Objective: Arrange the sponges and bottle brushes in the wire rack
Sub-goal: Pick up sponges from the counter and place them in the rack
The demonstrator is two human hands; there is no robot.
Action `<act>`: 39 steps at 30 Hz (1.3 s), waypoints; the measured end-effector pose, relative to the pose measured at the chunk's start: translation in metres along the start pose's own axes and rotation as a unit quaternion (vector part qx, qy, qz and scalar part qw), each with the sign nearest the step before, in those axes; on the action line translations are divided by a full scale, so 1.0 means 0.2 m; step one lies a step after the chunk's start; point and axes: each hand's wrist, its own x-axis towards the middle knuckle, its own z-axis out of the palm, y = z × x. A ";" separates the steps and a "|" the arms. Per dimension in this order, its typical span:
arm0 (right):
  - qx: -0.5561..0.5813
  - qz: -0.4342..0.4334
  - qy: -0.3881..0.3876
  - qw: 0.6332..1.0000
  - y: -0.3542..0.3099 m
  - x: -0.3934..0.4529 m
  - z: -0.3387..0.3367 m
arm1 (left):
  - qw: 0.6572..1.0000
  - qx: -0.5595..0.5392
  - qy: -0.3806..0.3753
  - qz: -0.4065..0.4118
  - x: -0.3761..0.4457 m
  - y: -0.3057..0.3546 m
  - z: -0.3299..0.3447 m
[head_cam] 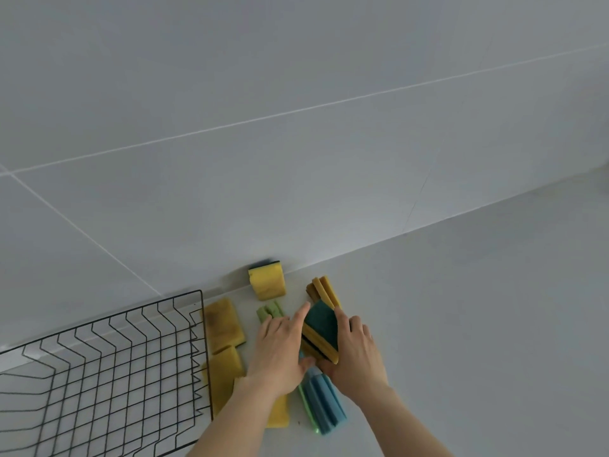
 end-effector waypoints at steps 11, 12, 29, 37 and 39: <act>0.078 -0.047 -0.009 0.996 -0.04 -0.06 -0.06 | 0.992 -0.120 0.023 -0.008 -0.09 -0.07 -0.06; 0.078 -0.054 -0.002 0.995 -0.05 -0.08 -0.07 | 0.991 -0.133 0.026 -0.004 -0.11 -0.08 -0.08; -0.008 -0.245 0.032 0.969 -0.95 -0.25 -0.12 | 0.973 -0.195 0.118 0.041 -0.67 -0.75 -0.52; -0.034 -0.320 -0.024 0.947 -1.58 -0.21 0.21 | 0.977 -0.166 0.129 -0.027 -1.03 -1.41 -0.58; -0.042 -0.334 -0.040 0.941 -1.71 -0.19 0.30 | 0.977 -0.150 0.144 -0.045 -1.09 -1.55 -0.58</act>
